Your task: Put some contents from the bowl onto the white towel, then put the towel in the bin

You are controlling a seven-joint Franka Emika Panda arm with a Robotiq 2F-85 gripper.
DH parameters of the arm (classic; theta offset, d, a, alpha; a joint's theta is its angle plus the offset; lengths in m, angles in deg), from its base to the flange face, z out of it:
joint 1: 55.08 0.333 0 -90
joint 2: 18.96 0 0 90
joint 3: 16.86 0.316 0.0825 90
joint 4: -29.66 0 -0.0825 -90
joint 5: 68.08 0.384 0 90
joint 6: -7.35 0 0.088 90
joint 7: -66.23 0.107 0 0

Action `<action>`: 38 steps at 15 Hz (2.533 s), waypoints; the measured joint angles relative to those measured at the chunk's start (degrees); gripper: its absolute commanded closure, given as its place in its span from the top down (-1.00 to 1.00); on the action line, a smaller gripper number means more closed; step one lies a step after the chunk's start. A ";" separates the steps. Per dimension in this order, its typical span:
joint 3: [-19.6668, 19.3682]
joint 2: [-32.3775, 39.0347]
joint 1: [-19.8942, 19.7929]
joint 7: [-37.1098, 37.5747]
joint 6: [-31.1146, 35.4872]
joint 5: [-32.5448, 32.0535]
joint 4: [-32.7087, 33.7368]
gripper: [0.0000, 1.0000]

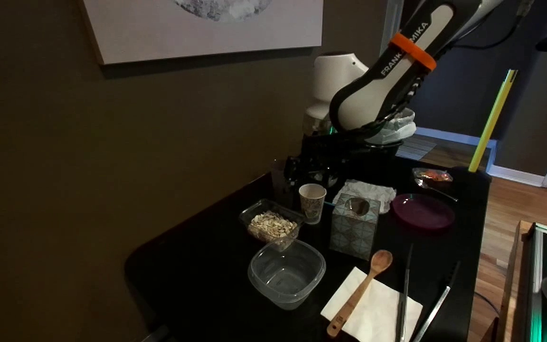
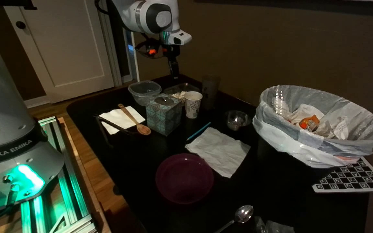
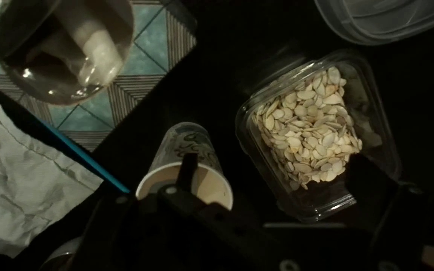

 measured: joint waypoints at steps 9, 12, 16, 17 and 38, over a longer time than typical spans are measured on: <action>-2.28 13.77 3.83 10.10 5.63 1.70 9.32 1.00; -2.36 18.41 4.63 10.17 5.67 3.59 14.12 1.00; -2.69 23.34 5.92 10.23 5.67 5.16 19.87 1.00; -2.92 24.35 6.20 10.29 5.67 5.35 21.05 1.00; -3.54 33.55 6.69 10.36 5.40 8.55 31.94 -0.98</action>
